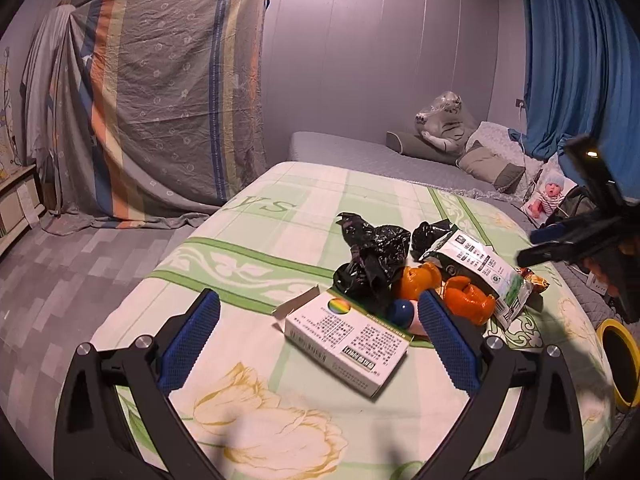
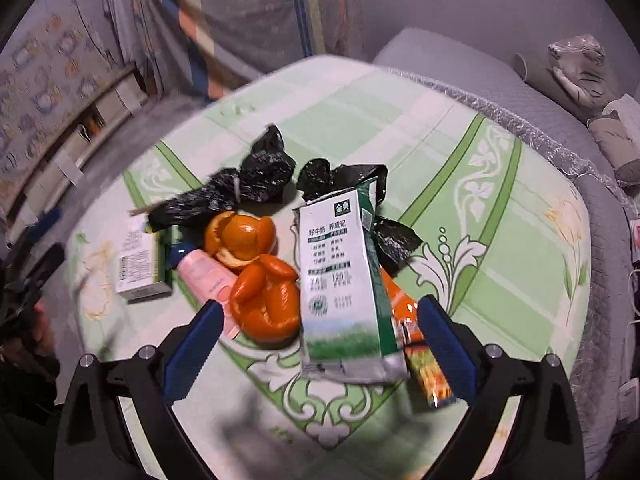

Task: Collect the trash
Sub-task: 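Move both grippers back over the trash on the bed, then grasp the green-white milk carton with the right gripper and lift it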

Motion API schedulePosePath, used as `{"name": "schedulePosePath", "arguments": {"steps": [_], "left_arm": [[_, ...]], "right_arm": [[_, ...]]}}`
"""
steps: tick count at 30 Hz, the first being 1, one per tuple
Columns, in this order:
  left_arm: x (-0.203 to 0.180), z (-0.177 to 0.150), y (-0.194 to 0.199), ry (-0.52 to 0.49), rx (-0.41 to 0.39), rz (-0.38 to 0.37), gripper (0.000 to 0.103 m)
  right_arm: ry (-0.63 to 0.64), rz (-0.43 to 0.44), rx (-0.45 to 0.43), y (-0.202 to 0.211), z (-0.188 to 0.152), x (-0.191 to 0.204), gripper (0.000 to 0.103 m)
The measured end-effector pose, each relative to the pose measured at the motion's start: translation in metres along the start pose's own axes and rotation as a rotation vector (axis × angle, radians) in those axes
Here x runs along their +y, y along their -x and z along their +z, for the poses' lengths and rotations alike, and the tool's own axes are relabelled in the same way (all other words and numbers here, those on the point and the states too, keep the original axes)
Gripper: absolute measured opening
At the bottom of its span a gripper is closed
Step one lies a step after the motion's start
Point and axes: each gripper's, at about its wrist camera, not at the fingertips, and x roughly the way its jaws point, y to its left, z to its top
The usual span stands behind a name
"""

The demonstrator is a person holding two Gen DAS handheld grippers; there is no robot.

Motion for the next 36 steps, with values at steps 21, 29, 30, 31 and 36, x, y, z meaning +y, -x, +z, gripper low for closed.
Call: {"name": "schedulePosePath", "arguments": {"steps": [21, 29, 30, 31, 36], "left_arm": [[0.015, -0.014, -0.017, 0.061, 0.053, -0.024, 0.095], [0.013, -0.014, -0.017, 0.058, 0.060, -0.021, 0.095], [0.012, -0.014, -0.016, 0.053, 0.060, -0.021, 0.095], [0.011, -0.014, -0.016, 0.050, 0.060, -0.021, 0.095], [0.005, -0.012, -0.015, 0.028, 0.057, -0.028, 0.095]], "right_arm": [[-0.090, -0.036, 0.288, -0.108, 0.046, -0.024, 0.068], [-0.126, 0.032, 0.231, -0.091, 0.039, -0.030, 0.060], [-0.128, 0.043, 0.220, -0.085, 0.037, -0.029, 0.060], [-0.131, 0.055, 0.203, -0.077, 0.035, -0.029, 0.060], [-0.149, 0.097, 0.099, -0.028, 0.020, -0.037, 0.060]]}}
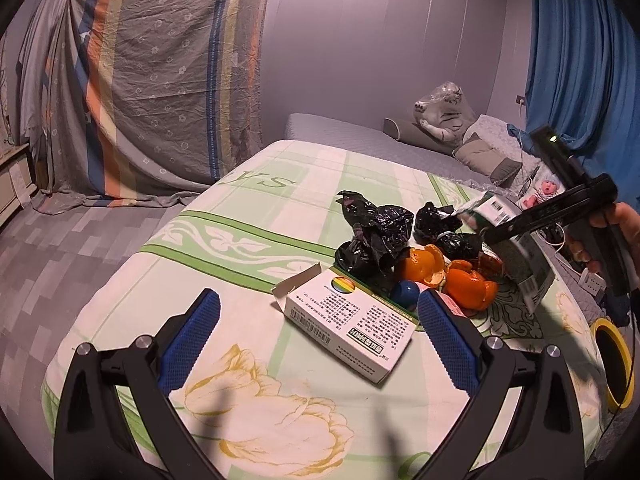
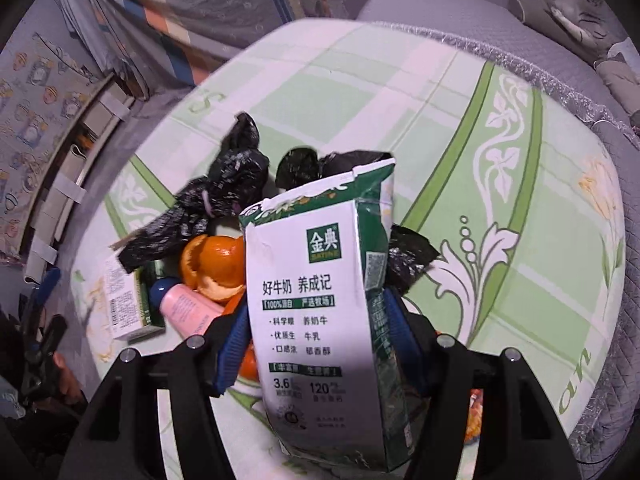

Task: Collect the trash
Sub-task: 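Grasp the green-white milk carton with the right gripper and lift it, then grasp the orange snack wrapper with the left gripper while the right gripper holds the carton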

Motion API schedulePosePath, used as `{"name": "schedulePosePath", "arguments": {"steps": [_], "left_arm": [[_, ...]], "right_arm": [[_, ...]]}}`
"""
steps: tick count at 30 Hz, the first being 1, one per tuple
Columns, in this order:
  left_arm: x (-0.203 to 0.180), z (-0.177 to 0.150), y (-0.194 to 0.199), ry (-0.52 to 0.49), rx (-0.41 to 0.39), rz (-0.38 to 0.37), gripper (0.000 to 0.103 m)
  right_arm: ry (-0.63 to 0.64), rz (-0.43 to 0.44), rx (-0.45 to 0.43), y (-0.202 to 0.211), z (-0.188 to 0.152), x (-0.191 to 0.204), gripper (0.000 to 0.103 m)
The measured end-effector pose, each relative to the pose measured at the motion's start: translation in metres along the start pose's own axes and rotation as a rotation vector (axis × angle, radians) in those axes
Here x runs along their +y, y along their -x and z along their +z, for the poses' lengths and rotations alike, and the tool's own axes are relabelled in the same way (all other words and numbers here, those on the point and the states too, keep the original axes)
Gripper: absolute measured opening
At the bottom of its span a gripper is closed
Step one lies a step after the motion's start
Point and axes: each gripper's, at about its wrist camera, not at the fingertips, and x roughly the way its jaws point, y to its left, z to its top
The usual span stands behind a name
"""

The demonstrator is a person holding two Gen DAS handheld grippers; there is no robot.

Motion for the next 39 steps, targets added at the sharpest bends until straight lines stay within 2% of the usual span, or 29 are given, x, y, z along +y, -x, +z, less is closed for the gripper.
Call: {"name": "schedulePosePath", "arguments": {"steps": [7, 11, 15, 17, 22, 24, 29, 31, 36, 39], "left_arm": [[-0.022, -0.001, 0.003, -0.070, 0.012, -0.025, 0.095], [-0.041, -0.001, 0.002, -0.107, 0.036, -0.066, 0.095], [-0.046, -0.001, -0.003, -0.109, 0.079, -0.081, 0.095], [-0.042, -0.003, -0.007, -0.098, 0.104, -0.066, 0.095], [-0.035, -0.009, -0.014, -0.045, 0.172, -0.057, 0.095], [-0.041, -0.010, -0.015, -0.061, 0.188, -0.065, 0.095], [-0.075, -0.002, -0.020, -0.173, 0.183, -0.104, 0.095], [-0.092, 0.004, -0.026, -0.215, 0.179, -0.154, 0.095], [-0.142, 0.011, -0.049, -0.348, 0.170, -0.204, 0.095], [-0.179, 0.017, -0.068, -0.424, 0.182, -0.279, 0.095]], "right_arm": [[-0.064, 0.126, -0.175, 0.076, -0.041, -0.010, 0.060], [-0.150, 0.146, -0.303, 0.123, -0.088, -0.034, 0.060], [-0.223, 0.134, -0.353, 0.145, -0.131, -0.049, 0.060], [-0.234, 0.138, -0.369, 0.153, -0.151, -0.052, 0.060], [-0.229, 0.159, -0.418, 0.164, -0.184, -0.044, 0.060], [-0.222, 0.174, -0.435, 0.167, -0.193, -0.039, 0.060], [-0.233, 0.207, -0.467, 0.169, -0.203, -0.039, 0.060], [-0.241, 0.214, -0.474, 0.169, -0.205, -0.043, 0.060], [-0.261, 0.208, -0.500, 0.174, -0.217, -0.054, 0.060], [-0.279, 0.208, -0.524, 0.178, -0.226, -0.062, 0.060]]}}
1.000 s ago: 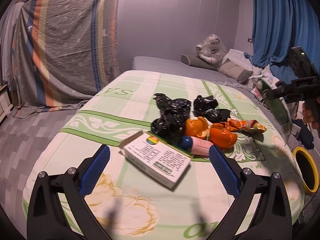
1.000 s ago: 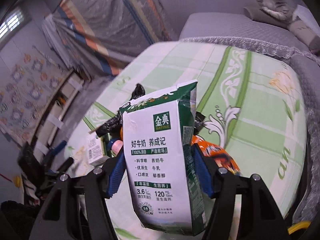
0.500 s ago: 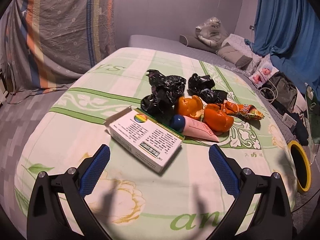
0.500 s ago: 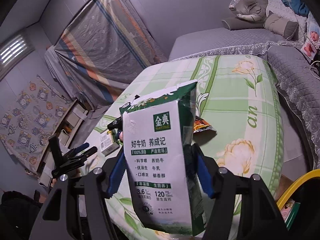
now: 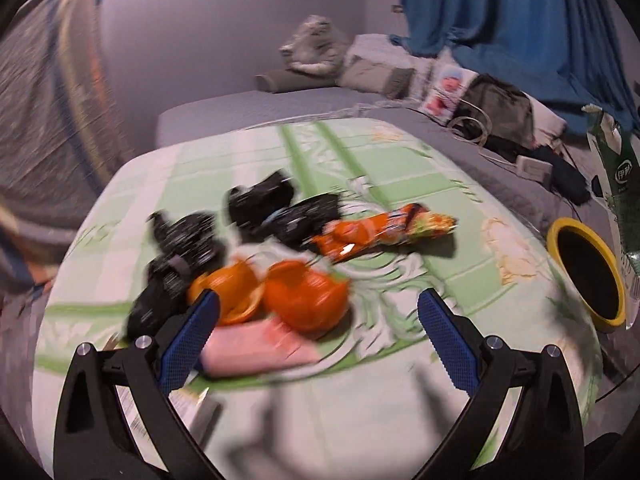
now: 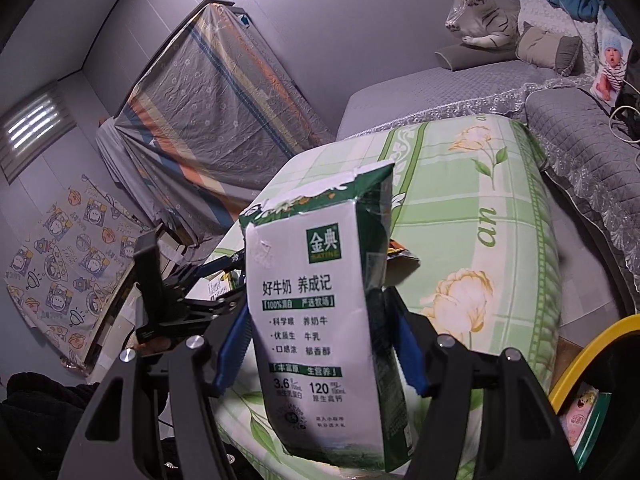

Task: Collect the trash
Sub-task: 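Grasp the orange snack wrapper with the left gripper while the right gripper holds the carton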

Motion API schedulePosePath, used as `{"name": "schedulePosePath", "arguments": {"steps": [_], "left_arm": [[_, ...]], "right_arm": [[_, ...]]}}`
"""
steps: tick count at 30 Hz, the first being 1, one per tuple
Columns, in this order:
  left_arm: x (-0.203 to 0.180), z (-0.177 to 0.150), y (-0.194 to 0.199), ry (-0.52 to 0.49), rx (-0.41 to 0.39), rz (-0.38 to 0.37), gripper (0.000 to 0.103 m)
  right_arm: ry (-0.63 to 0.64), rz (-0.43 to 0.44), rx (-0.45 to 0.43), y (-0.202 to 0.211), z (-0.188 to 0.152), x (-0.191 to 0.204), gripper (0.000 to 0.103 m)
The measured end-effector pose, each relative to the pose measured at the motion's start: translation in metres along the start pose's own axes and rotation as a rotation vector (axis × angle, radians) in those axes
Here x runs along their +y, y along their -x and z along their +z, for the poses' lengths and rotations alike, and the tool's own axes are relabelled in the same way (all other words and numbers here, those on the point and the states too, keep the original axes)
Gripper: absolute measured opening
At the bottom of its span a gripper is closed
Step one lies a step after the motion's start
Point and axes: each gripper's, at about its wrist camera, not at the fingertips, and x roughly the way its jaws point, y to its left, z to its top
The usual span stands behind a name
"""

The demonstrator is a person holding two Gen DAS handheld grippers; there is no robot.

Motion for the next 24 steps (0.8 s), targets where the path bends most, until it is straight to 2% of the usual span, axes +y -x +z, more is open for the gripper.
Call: {"name": "schedulePosePath", "arguments": {"steps": [4, 10, 14, 19, 21, 24], "left_arm": [[-0.024, 0.025, -0.035, -0.084, 0.025, -0.145, 0.095], [-0.060, 0.047, -0.075, -0.405, 0.073, -0.307, 0.095], [-0.078, 0.059, -0.106, -0.544, 0.150, -0.406, 0.095], [-0.088, 0.058, -0.140, -0.597, 0.222, -0.409, 0.093], [-0.087, 0.056, -0.147, -0.587, 0.232, -0.416, 0.085], [-0.082, 0.058, -0.152, -0.560, 0.233, -0.436, 0.080]], "right_arm": [[-0.043, 0.011, -0.025, 0.010, -0.006, -0.014, 0.060], [-0.070, -0.008, -0.037, 0.024, -0.015, -0.032, 0.060], [-0.096, -0.011, -0.058, 0.032, -0.020, -0.042, 0.060], [-0.132, -0.023, -0.068, 0.040, -0.029, -0.055, 0.060], [-0.144, -0.028, -0.072, 0.043, -0.030, -0.059, 0.060], [-0.162, -0.026, -0.078, 0.047, -0.032, -0.065, 0.060]]}}
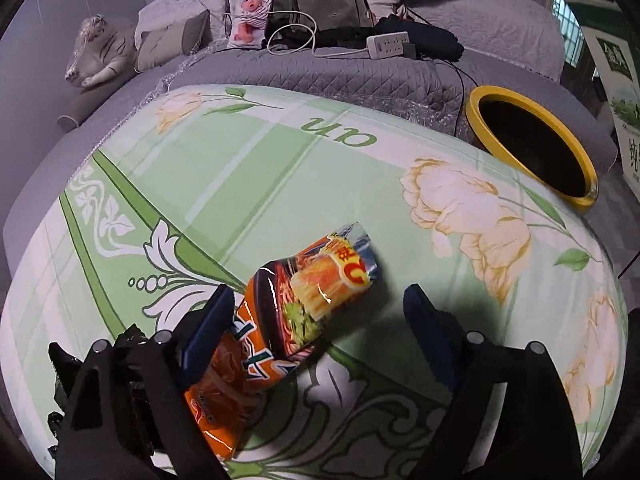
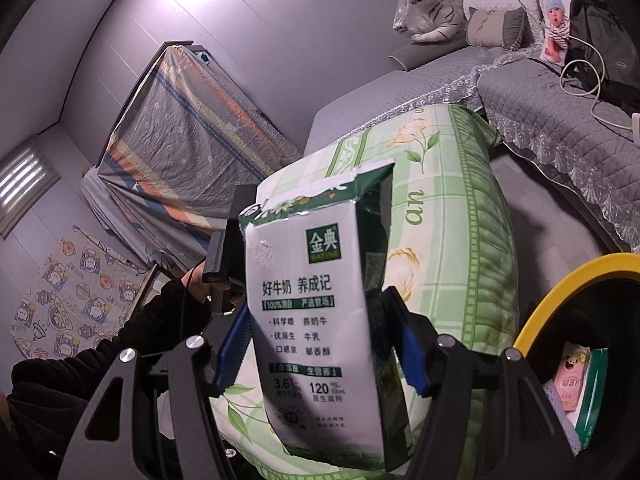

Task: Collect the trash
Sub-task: 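Grasp the orange snack wrapper with the left gripper while the right gripper holds the carton, then carry the snack wrapper and milk carton over the yellow-rimmed bin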

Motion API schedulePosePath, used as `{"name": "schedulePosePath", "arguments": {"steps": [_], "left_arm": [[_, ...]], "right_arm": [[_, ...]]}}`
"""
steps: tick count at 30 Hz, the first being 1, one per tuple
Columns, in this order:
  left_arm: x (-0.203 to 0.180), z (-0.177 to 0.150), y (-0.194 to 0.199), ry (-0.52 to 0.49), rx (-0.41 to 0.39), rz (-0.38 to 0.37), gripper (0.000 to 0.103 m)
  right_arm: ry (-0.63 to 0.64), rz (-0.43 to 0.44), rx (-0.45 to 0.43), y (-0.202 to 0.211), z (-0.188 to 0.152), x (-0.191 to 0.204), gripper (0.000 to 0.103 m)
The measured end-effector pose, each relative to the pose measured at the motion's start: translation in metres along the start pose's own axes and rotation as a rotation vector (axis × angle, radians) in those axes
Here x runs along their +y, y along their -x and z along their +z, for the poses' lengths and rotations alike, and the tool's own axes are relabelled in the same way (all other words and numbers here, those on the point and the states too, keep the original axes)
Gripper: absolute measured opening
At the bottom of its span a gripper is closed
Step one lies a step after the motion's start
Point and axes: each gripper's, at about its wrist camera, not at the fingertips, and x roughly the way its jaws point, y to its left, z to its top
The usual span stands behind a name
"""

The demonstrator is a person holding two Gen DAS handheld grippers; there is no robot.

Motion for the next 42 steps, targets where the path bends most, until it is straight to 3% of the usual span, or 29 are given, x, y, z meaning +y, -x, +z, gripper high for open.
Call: {"name": "schedulePosePath", "arguments": {"steps": [2, 6, 12, 16, 20, 24, 30, 35, 42], "left_arm": [[0.003, 0.001, -0.001, 0.016, -0.006, -0.007, 0.073], [0.012, 0.001, -0.009, 0.049, 0.022, -0.017, 0.043], [0.019, 0.002, -0.005, 0.119, -0.009, -0.019, 0.039], [0.009, -0.001, 0.023, 0.135, -0.094, -0.036, 0.039], [-0.013, -0.007, 0.062, 0.133, -0.189, 0.018, 0.039], [-0.035, -0.015, 0.098, 0.223, -0.273, 0.156, 0.039], [-0.071, -0.022, 0.142, 0.347, -0.374, 0.302, 0.039], [-0.093, -0.028, 0.166, 0.416, -0.425, 0.358, 0.039], [-0.122, -0.027, 0.190, 0.391, -0.474, 0.377, 0.039]], "right_arm": [[-0.004, -0.002, 0.000, 0.000, -0.001, -0.001, 0.060], [-0.016, 0.003, 0.002, -0.001, -0.003, -0.002, 0.060], [-0.034, 0.002, 0.006, -0.003, -0.006, 0.000, 0.060], [-0.022, 0.001, 0.000, 0.001, -0.006, 0.007, 0.060], [-0.017, 0.006, -0.017, 0.005, -0.008, 0.015, 0.060], [-0.024, 0.019, -0.042, 0.007, -0.011, 0.022, 0.060], [-0.039, 0.014, -0.065, 0.006, -0.013, 0.034, 0.060], [-0.036, -0.013, -0.072, 0.005, -0.016, 0.045, 0.060], [-0.029, -0.030, -0.090, 0.016, -0.022, 0.054, 0.060]]}}
